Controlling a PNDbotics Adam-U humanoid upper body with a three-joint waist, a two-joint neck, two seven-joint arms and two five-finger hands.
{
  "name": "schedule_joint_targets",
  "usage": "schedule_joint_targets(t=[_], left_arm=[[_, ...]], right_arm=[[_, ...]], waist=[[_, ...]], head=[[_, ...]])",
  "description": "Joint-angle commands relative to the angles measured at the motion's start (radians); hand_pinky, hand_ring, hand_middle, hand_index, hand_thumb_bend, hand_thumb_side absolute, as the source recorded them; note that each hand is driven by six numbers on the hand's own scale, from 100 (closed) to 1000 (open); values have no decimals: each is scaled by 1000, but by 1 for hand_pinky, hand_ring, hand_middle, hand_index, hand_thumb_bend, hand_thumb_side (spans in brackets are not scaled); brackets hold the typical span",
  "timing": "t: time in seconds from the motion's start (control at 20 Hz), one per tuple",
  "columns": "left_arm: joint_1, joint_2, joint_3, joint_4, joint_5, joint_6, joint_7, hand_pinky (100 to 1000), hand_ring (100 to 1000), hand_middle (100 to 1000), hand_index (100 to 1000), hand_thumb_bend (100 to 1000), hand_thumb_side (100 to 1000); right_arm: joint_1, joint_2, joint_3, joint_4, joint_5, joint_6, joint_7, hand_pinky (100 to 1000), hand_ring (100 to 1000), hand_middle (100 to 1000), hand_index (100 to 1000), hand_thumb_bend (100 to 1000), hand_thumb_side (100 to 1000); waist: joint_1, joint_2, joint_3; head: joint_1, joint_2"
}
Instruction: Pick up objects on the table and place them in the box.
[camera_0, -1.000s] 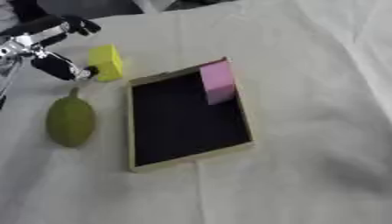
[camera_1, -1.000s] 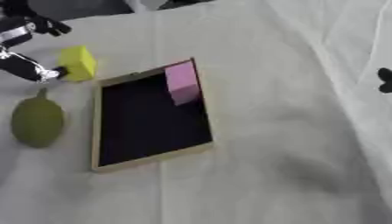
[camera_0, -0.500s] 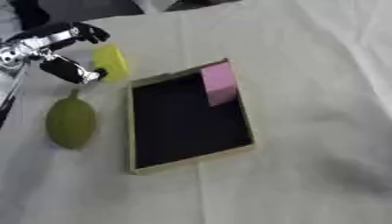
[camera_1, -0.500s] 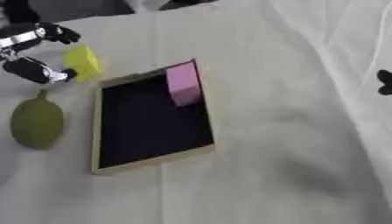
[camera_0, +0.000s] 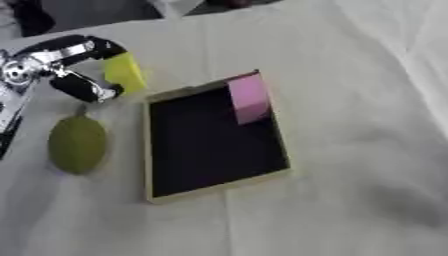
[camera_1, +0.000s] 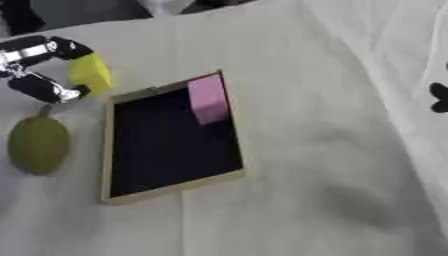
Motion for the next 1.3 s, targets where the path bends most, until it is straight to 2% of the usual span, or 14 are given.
schedule_joint_targets(t=[0.05, 0.25, 0.55, 0.9, 1.3], left_arm=[[-20, 27, 11, -21, 18, 4, 5, 935, 836, 741, 863, 200, 100], [-19, 33, 11, -59, 55, 8, 8, 925, 820, 733, 856, 153, 100], [-12, 46, -12, -172, 102, 29, 14, 907, 793, 703, 833, 114, 100], [-7, 55, -48, -264, 125, 56, -19, 903, 786, 684, 835, 134, 100], [29, 59, -114, -322, 128, 63, -69, 901, 779, 673, 834, 180, 100]], right_arm=[[-11, 9, 13, 10, -8, -1, 0, 929, 1000, 539, 840, 100, 663], [-5, 5, 13, 10, -13, -3, -2, 929, 1000, 540, 840, 100, 663], [4, -1, 9, 10, -21, -2, -7, 929, 1000, 540, 839, 100, 662], [13, -8, 5, 10, -34, 6, -16, 928, 1000, 542, 838, 100, 663], [22, -17, 1, 10, -53, 13, -28, 926, 1000, 543, 836, 100, 664]], waist=[[-2, -10, 10], [-6, -21, 15], [-8, -45, 24], [-4, -78, 24], [3, -121, 17]], head=[[0, -4], [-7, 5], [-19, 25], [-30, 53], [-48, 107]])
